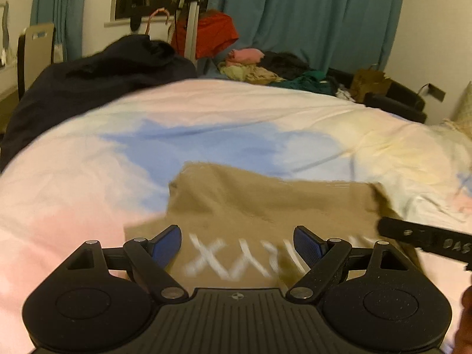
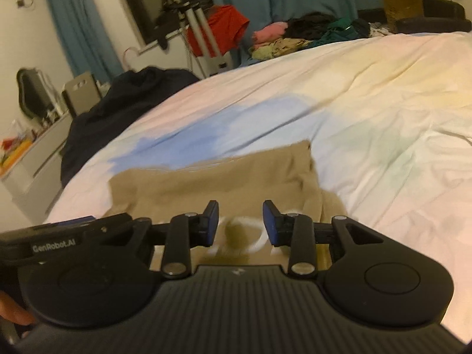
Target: Fold clothes
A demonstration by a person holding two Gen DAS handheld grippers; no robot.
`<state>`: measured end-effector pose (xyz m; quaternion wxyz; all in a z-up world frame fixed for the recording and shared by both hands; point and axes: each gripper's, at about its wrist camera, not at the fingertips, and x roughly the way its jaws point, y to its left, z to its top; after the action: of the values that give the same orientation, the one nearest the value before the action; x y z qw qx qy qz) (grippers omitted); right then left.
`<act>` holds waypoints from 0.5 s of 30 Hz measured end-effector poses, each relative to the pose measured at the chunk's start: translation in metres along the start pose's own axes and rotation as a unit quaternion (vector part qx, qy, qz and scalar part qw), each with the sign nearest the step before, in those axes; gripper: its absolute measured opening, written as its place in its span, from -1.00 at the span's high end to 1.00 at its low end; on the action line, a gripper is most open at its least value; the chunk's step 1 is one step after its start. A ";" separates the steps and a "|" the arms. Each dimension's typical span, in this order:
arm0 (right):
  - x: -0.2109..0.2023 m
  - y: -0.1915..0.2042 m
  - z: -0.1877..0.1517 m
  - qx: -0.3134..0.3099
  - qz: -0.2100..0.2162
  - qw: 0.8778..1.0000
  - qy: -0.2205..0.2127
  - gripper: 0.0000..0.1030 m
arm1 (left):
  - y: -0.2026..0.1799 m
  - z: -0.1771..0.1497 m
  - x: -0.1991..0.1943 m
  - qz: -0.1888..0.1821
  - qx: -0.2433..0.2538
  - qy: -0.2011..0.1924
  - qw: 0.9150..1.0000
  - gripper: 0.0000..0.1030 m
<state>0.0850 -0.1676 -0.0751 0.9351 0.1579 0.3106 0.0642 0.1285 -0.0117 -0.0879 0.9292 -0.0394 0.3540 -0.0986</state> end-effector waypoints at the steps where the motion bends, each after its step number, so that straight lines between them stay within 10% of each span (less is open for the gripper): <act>1: -0.005 0.005 -0.003 -0.004 -0.002 1.000 0.005 0.29 | 0.001 -0.004 -0.006 -0.006 -0.010 0.006 1.000 -0.65; 6: -0.022 0.014 -0.023 -0.008 -0.012 1.000 0.001 -0.61 | -0.006 -0.018 -0.024 0.000 0.009 0.012 1.000 -0.65; 15: 0.007 0.008 -0.035 -0.028 -0.048 0.998 0.037 -0.57 | -0.002 -0.024 -0.006 0.020 0.005 0.055 0.998 -0.67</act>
<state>0.0698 -0.1496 -0.1030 0.9290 0.1138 0.3505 0.0340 0.1074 -0.0128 -0.1013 0.9104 -0.0221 0.4045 -0.0843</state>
